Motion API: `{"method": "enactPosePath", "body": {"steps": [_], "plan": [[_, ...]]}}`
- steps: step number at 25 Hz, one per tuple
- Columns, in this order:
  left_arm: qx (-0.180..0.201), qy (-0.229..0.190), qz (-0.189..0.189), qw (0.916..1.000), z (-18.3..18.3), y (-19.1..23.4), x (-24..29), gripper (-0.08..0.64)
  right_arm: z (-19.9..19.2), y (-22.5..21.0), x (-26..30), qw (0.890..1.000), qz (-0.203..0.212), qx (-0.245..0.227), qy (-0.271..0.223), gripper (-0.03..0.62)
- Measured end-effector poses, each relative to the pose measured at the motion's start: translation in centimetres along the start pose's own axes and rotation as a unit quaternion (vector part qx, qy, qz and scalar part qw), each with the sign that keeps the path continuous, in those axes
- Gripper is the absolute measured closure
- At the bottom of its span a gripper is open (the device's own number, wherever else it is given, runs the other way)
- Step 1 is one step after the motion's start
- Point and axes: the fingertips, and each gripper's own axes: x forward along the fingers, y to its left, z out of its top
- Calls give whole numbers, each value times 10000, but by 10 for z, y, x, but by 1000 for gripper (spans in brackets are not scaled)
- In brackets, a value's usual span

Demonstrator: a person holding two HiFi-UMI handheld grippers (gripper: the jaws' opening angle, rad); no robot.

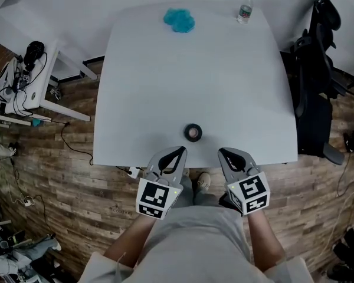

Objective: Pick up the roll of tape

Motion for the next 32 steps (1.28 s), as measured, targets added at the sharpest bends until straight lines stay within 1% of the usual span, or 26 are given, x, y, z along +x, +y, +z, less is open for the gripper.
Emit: {"method": "enactPosePath", "body": {"steps": [5, 9, 15, 22, 29, 32], "plan": [[85, 104, -77, 9999, -5, 6, 17, 541, -1, -6, 10, 10000, -9, 47, 39, 586], [213, 206, -170, 9994, -13, 9, 29, 541, -4, -14, 16, 9999, -100, 58, 101, 586], [217, 352, -226, 9989, -26, 20, 43, 541, -12, -26, 27, 9995, -175, 212, 183, 586], [243, 452, -314, 9982, -38, 22, 62, 541, -19, -38, 35, 9991, -235, 265, 240, 586], [219, 618, -405, 9970, -56, 26, 78, 541, -32, -41, 47, 9985, -197, 359, 352, 586], [270, 708, -446, 9961, -65, 29, 83, 541, -40, -41, 52, 9981, -182, 409, 413, 586]]}}
